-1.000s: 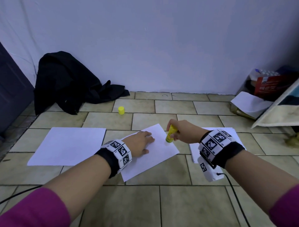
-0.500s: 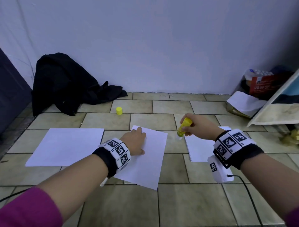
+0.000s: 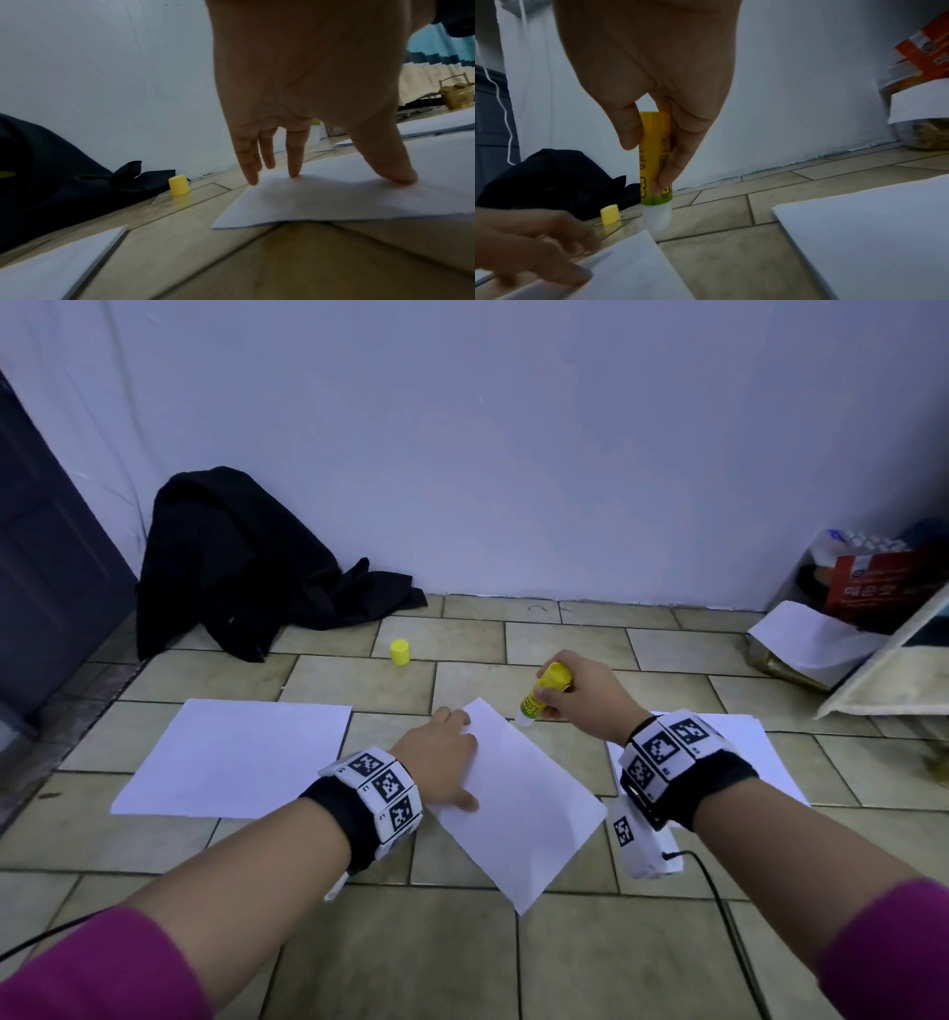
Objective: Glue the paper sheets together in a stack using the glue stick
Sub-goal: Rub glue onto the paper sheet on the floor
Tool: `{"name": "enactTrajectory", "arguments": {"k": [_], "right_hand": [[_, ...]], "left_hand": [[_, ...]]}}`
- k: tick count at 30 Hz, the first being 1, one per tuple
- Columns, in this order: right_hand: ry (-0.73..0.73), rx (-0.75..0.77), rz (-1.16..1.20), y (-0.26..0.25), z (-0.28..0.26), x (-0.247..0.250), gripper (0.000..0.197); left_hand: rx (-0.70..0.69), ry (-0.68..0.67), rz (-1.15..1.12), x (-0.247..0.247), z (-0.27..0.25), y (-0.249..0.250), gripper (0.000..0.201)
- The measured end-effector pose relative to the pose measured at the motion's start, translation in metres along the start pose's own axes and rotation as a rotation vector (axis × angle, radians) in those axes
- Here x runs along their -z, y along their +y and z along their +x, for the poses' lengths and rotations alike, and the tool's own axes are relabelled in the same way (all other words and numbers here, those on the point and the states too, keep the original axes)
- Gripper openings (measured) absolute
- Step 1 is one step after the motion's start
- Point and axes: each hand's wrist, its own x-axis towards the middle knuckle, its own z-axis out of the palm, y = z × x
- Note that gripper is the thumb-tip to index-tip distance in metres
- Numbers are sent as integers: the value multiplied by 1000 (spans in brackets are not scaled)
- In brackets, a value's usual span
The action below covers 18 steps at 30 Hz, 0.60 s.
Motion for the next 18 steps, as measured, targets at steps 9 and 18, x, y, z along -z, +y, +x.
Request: {"name": "enactTrajectory", "arguments": {"k": [9,18], "right_hand": [[-95,69,-153,-19,19,-43,24],[-276,71,-418,-14,7,-12,24]], "left_hand": [[-4,-33,-68,-2,-2,1,70],[16,-23,-1,-1,1,0,74]]}}
